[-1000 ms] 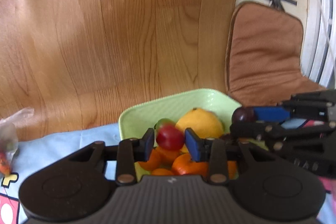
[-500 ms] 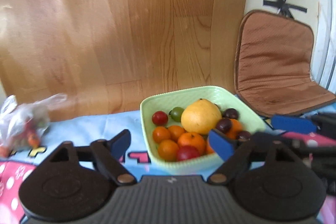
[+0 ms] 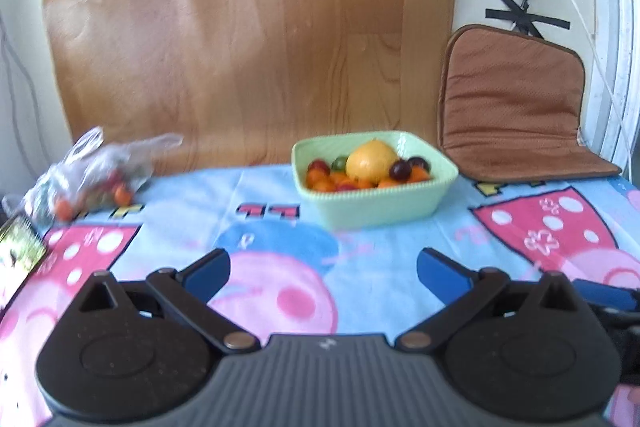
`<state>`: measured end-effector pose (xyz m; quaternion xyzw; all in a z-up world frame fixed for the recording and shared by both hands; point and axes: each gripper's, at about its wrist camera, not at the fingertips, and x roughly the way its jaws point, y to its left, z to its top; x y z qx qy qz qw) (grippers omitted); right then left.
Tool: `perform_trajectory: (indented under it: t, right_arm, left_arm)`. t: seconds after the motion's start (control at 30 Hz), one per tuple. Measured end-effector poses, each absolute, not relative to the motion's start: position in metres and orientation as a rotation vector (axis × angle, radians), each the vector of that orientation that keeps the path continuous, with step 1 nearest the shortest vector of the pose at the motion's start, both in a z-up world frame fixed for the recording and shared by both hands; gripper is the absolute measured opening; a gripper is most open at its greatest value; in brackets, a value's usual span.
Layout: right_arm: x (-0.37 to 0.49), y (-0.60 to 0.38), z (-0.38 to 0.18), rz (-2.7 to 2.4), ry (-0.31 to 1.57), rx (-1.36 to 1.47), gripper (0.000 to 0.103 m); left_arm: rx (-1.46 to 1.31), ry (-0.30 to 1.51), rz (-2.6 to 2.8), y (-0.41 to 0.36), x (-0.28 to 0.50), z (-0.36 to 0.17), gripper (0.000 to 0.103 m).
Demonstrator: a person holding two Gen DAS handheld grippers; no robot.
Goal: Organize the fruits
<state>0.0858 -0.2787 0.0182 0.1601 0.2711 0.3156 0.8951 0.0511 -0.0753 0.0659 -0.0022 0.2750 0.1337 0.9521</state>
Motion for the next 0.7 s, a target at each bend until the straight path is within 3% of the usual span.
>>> perform_trajectory:
  t: [0.2, 0.7]
  right_arm:
    - [0.065, -0.282, 0.004, 0.646, 0.628, 0.391, 0.094]
    - [0.048, -0.265, 0.007, 0.698, 0.635, 0.347, 0.096]
  left_arm:
    - [0.005, 0.603, 0.347, -0.078, 0.025, 0.053, 0.103]
    - [0.124, 0.542, 0.456, -0.077, -0.001, 0.050, 0.103]
